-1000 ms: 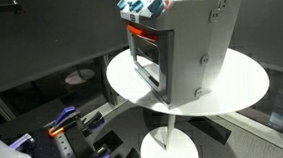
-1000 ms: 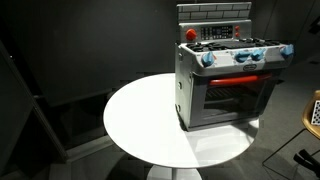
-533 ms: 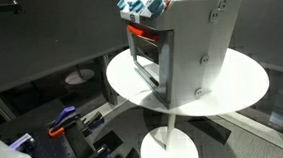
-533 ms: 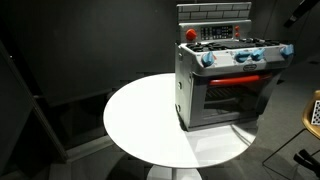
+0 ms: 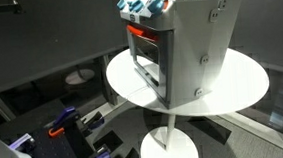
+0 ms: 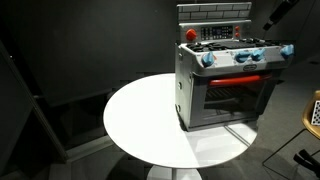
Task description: Push the top right button on the toy stove
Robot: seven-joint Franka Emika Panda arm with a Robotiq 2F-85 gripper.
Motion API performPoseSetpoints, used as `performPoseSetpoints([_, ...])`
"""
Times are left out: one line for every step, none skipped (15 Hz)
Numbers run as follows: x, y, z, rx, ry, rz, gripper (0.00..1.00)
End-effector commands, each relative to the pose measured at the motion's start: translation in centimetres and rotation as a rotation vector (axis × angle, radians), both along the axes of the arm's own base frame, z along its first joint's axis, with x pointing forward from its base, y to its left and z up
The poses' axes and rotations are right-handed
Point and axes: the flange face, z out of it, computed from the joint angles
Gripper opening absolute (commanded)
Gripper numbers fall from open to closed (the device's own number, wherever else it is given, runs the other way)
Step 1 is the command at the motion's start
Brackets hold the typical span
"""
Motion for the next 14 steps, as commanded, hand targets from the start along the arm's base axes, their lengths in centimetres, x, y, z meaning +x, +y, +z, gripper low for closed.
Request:
performPoseSetpoints([0.0, 0.1, -0.2, -0.001, 0.005, 0.0, 1.0])
performPoseSetpoints([0.0, 0.1, -0.2, -0.001, 0.006, 0.0, 1.0])
performPoseSetpoints([0.0, 0.1, -0.2, -0.001, 0.006, 0.0, 1.0])
performPoseSetpoints([0.1, 0.0, -0.2, -0.025, -0.012, -0.002, 1.0])
performPoseSetpoints([0.2, 0.1, -0.2, -0.027, -0.011, 0.001, 1.0])
performPoseSetpoints([0.4, 0.1, -0.3, -0.032, -0.022, 0.002, 1.0])
performPoseSetpoints([0.7, 0.2, -0.3, -0.035, -0.03, 0.003, 1.0])
performPoseSetpoints([0.9, 0.3, -0.2, -0.039, -0.042, 0.005, 1.0])
performPoseSetpoints([1.1, 0.4, -0.2, -0.044, -0.056, 0.009, 1.0])
performPoseSetpoints([1.4, 0.6, -0.2, -0.048, -0.068, 0.012, 1.0])
performPoseSetpoints([1.7, 0.6, -0.2, -0.053, -0.079, 0.013, 1.0])
performPoseSetpoints([2.0, 0.7, -0.3, -0.057, -0.09, 0.014, 1.0])
performPoseSetpoints([2.2, 0.7, -0.4, -0.061, -0.098, 0.016, 1.0])
performPoseSetpoints([2.5, 0.7, -0.4, -0.063, -0.105, 0.014, 1.0])
